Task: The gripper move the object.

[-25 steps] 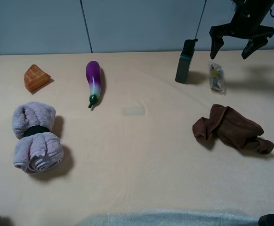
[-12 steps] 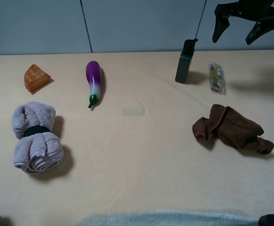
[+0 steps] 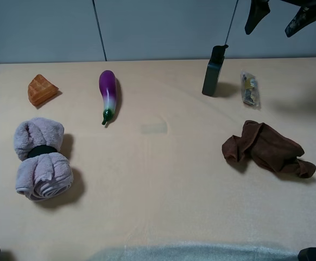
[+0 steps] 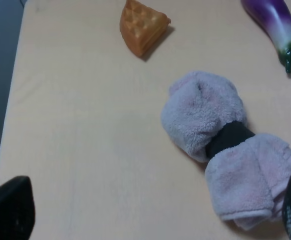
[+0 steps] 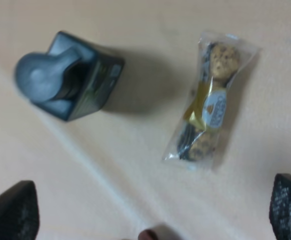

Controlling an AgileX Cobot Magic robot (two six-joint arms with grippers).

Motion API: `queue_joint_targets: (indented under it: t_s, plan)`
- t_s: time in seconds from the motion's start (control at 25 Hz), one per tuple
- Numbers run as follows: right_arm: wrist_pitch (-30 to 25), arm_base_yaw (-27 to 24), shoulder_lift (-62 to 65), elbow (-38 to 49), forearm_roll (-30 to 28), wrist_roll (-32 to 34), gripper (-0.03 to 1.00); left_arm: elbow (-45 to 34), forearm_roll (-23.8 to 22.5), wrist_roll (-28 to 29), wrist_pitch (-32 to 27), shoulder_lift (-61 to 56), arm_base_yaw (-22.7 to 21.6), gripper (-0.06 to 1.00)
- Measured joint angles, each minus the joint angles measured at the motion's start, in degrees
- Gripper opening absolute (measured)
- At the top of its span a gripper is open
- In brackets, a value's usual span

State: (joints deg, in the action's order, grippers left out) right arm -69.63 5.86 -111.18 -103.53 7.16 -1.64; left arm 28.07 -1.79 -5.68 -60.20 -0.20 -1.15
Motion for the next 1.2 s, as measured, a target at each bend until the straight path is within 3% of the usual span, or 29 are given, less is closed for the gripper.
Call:
queue_joint_targets:
  t_s: [1.2]
  plan:
    - [-0.2,0.0,51.8,38.3,5.4,-7.3,0.69,0.0,0.0,0.0,0.0,0.0,0.0,0.99]
